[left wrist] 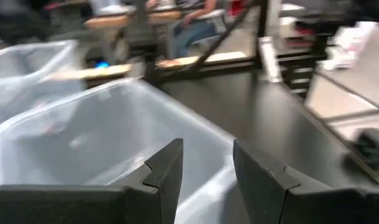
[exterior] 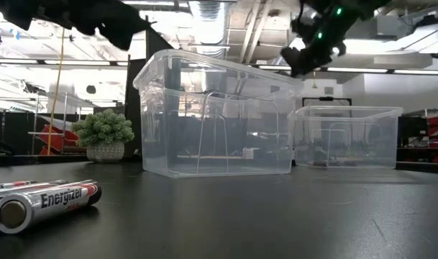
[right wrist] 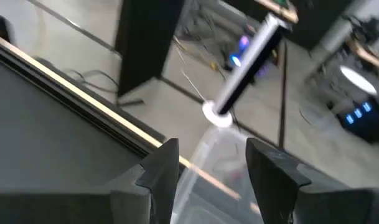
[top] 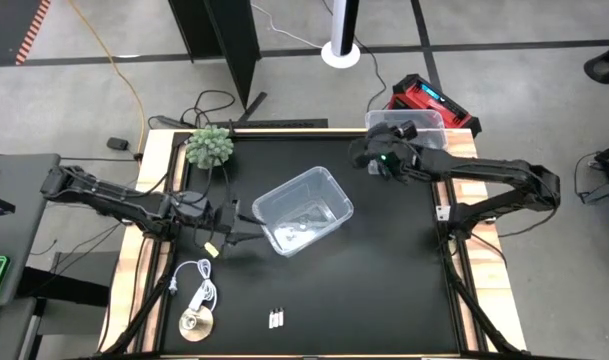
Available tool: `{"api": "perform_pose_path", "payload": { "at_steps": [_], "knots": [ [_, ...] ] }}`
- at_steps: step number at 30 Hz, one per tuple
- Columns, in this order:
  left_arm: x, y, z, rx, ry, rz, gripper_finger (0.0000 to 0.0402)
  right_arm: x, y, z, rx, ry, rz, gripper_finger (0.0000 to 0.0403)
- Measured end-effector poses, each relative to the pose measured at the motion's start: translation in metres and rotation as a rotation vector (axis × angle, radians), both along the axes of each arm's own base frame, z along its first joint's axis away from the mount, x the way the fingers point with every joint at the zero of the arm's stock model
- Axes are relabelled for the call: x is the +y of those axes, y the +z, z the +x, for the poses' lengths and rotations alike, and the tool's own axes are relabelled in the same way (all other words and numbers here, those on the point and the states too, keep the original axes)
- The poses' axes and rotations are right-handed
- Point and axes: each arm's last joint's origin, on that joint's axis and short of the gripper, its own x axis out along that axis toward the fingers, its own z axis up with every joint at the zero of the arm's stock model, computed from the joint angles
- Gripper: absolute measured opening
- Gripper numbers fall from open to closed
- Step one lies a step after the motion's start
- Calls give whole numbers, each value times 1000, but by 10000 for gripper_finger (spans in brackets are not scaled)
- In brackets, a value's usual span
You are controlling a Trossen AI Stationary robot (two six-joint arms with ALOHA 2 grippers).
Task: Sort batteries
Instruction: Put the left silver battery into the bottom transparent bin
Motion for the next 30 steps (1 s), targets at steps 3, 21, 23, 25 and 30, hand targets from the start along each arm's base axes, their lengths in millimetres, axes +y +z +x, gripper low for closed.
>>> {"api": "perform_pose_path", "payload": {
  "at_steps": [3, 21, 23, 25, 30],
  "knots": [
    [-12, -4, 2, 9, -81, 36, 137, 15, 9, 0, -27, 68, -22, 198],
    [-90, -42, 23, 235, -320, 37, 253, 73, 22, -1, -61, 313, -37, 195],
    [-101, -46, 26, 274, -325, 70, 252, 77, 22, -1, -65, 325, -34, 195],
    [-114, -49, 29, 296, -336, 111, 248, 79, 22, -1, -66, 336, -33, 195],
    [-144, -56, 39, 371, -359, 221, 231, 83, 22, -1, -67, 350, -31, 195]
  ]
}}
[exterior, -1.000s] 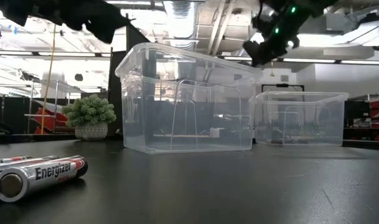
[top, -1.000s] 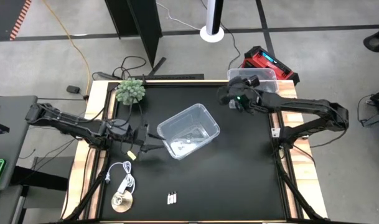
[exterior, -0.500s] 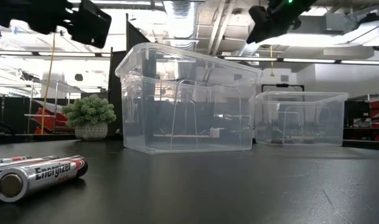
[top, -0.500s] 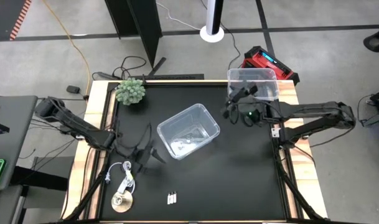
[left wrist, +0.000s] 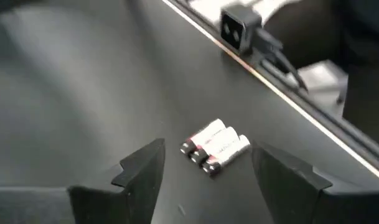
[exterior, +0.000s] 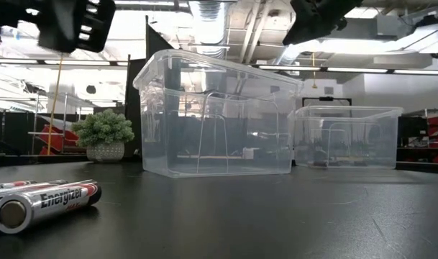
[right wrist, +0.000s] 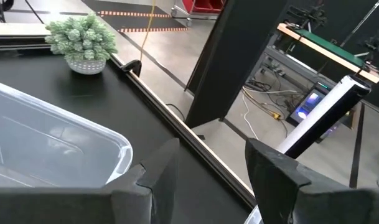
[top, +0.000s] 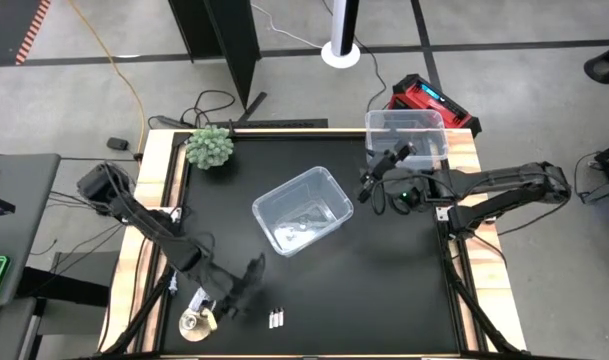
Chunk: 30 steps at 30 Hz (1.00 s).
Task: Sort batteries
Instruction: Put the left silver battery into the bottom transparent bin
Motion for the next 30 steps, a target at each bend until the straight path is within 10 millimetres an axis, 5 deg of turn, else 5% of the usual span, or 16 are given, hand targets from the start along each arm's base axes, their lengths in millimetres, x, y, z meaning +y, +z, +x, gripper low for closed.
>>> {"api": "perform_pose_path", "payload": {
  "at_steps": [12, 30],
  "knots": [
    [-45, -32, 32, 234, -105, 292, 200, 10, 0, 0, -19, 34, 16, 195],
    [-51, -33, 40, 218, -185, 417, 179, 16, 0, 0, -24, 59, 22, 195]
  ]
}}
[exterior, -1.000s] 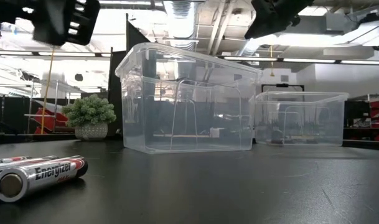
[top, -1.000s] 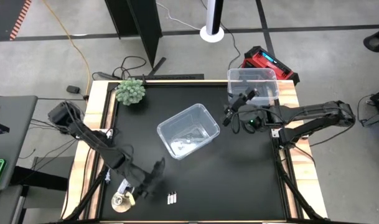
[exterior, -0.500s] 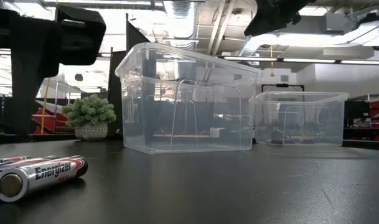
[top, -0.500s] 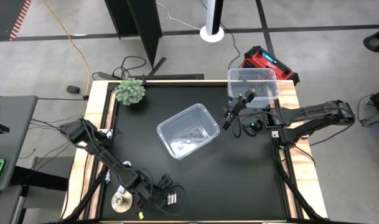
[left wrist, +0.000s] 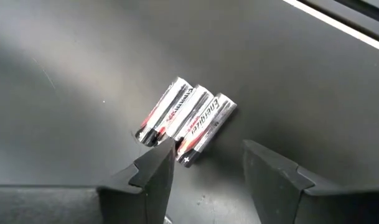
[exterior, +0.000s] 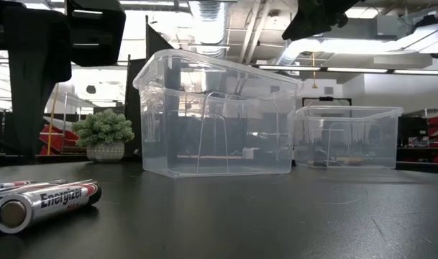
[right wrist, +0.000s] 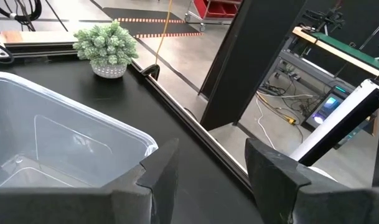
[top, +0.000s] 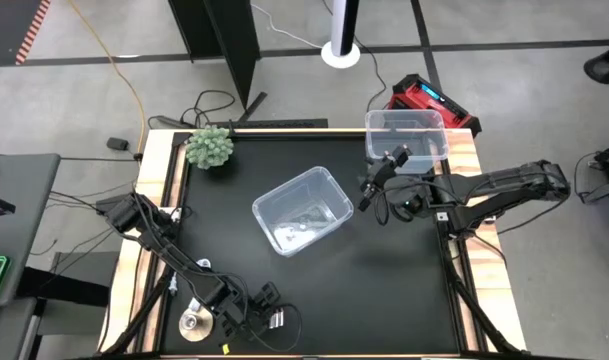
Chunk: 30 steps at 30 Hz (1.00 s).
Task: Sort batteries
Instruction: Put the left silver battery into the bottom transparent bin
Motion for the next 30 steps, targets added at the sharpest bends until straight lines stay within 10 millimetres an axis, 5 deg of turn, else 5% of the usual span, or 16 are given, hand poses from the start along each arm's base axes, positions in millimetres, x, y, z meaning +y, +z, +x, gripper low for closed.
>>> {"api": "perform_pose_path", "payload": {
  "at_steps": [30],
  "knots": [
    [1, -16, 8, 15, 62, -34, 161, 0, -2, -1, -4, -12, 23, 195]
  ]
}}
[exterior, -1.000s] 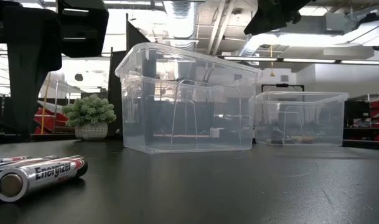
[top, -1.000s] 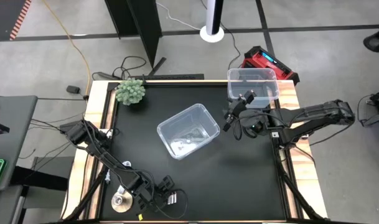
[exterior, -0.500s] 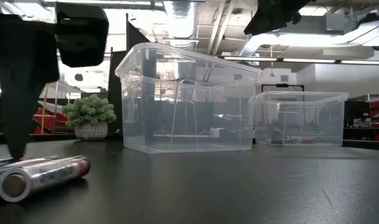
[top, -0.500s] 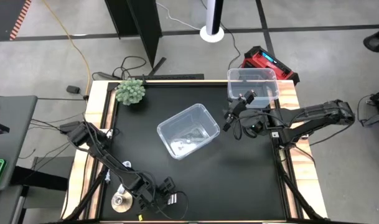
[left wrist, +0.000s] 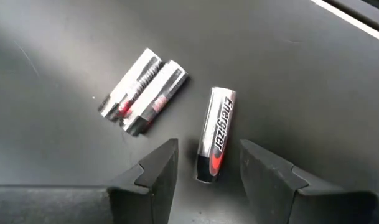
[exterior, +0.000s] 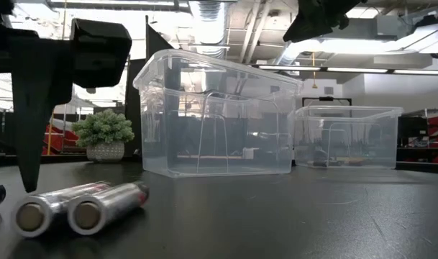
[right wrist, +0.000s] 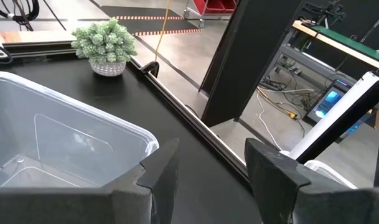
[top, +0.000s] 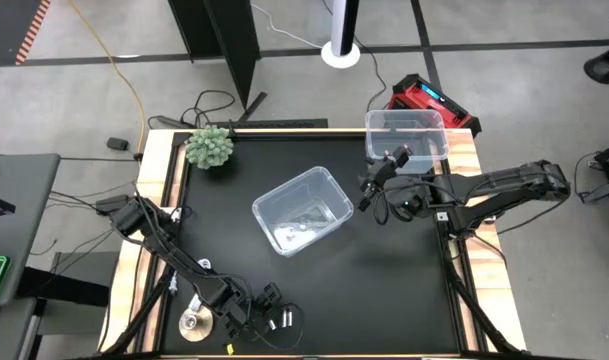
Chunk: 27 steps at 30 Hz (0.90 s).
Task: Sort batteries
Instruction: Put the left silver battery into the bottom transparent bin
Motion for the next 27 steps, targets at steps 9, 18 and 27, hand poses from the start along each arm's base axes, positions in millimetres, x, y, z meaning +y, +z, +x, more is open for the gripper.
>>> {"api": "perform_pose_path", "payload": {
  "at_steps": [9, 18, 27],
  "knots": [
    [7, -1, 5, 40, 43, -46, 77, 0, 0, 0, -1, 0, 2, 195],
    [13, -1, 8, 72, 63, -77, 34, 7, 0, 0, 14, 38, -15, 195],
    [14, 2, 7, 71, 57, -73, 34, 21, 0, -1, 21, 99, -23, 195]
  ]
}}
